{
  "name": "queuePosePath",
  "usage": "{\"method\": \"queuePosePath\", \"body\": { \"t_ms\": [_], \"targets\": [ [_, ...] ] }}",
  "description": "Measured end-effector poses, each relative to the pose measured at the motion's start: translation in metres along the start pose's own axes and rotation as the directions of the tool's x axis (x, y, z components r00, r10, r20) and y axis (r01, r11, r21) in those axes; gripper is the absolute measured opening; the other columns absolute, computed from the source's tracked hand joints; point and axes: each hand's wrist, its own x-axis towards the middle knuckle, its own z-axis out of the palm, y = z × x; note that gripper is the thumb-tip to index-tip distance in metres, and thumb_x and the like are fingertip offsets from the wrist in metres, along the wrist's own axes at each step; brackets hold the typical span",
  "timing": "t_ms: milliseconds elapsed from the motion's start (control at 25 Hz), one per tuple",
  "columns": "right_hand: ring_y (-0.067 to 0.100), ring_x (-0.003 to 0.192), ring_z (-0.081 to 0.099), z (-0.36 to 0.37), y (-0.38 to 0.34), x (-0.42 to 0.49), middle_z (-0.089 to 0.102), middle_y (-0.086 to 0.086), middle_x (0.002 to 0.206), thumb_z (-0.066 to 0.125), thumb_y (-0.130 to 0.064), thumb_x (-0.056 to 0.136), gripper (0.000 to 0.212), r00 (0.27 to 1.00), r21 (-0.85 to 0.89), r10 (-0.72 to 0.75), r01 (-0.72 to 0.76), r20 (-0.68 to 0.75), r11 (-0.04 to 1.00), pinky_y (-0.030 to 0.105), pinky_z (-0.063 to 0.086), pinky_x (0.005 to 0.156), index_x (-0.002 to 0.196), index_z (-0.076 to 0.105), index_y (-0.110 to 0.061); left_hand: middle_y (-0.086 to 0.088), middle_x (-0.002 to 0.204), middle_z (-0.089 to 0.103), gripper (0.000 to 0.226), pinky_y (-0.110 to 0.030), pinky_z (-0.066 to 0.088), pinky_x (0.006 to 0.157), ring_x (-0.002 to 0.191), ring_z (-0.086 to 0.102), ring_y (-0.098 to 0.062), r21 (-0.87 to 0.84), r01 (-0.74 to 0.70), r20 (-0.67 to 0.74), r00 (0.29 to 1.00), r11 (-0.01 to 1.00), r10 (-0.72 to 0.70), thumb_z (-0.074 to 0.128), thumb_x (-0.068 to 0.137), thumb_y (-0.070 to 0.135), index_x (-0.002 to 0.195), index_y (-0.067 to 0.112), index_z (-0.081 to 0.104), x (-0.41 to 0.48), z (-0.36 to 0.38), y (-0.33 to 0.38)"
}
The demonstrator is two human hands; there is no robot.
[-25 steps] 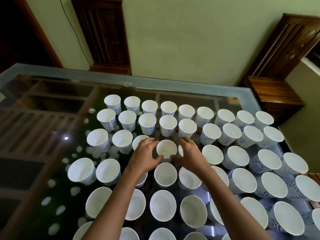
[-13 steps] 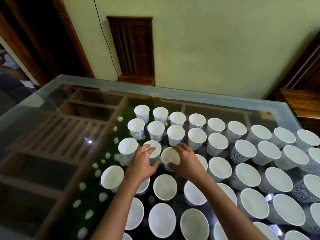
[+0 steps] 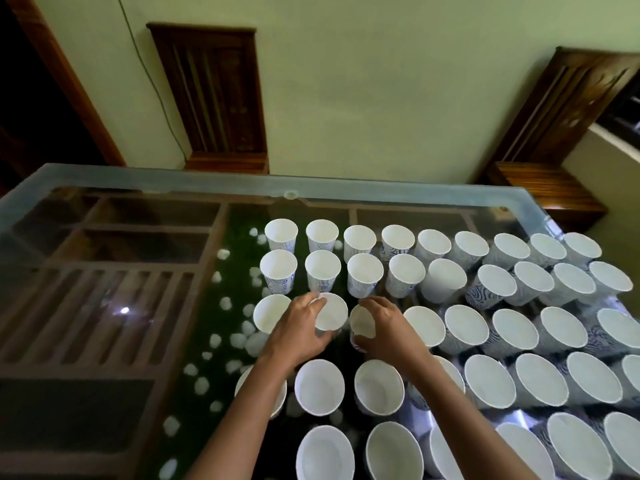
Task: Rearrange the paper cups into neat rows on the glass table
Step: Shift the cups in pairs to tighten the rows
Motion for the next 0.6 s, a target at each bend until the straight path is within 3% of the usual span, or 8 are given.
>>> {"method": "queuePosePath", "body": {
  "t_ms": [240,600],
  "targets": [
    [0.023,0.126,0.042,0.0006,-0.0047,-0.0044,0.041,0.009,0.140,0.071,-0.025,0.076,0.068,0.999,0.007,0.043,-0.043,-0.006,0.999,0.026,0.032,0.105,0.136,0.041,-0.008,-0.005,0.135,0.042,0.072,-0.029,0.033,0.103,0.124,0.040,-0.021,-0.027,-0.032,0.007,0.999,0.999,0.032,0.069,0.072,0.042,0.133,0.014,0.044,0.0022,-0.0030,-0.0030],
    [0.026,0.122,0.044,0.0019,-0.0052,-0.0041,0.044,0.009,0.138,0.074,-0.023,0.074,0.069,0.998,0.034,0.058,-0.057,-0.026,0.998,0.029,0.035,0.102,0.134,0.043,-0.008,-0.003,0.138,0.042,0.067,-0.027,0.031,0.102,0.125,0.037,-0.020,-0.019,-0.016,0.025,1.000,1.000,0.016,0.069,0.072,0.036,0.132,0.015,0.046,-0.0008,0.0060,-0.0052]
  ]
}}
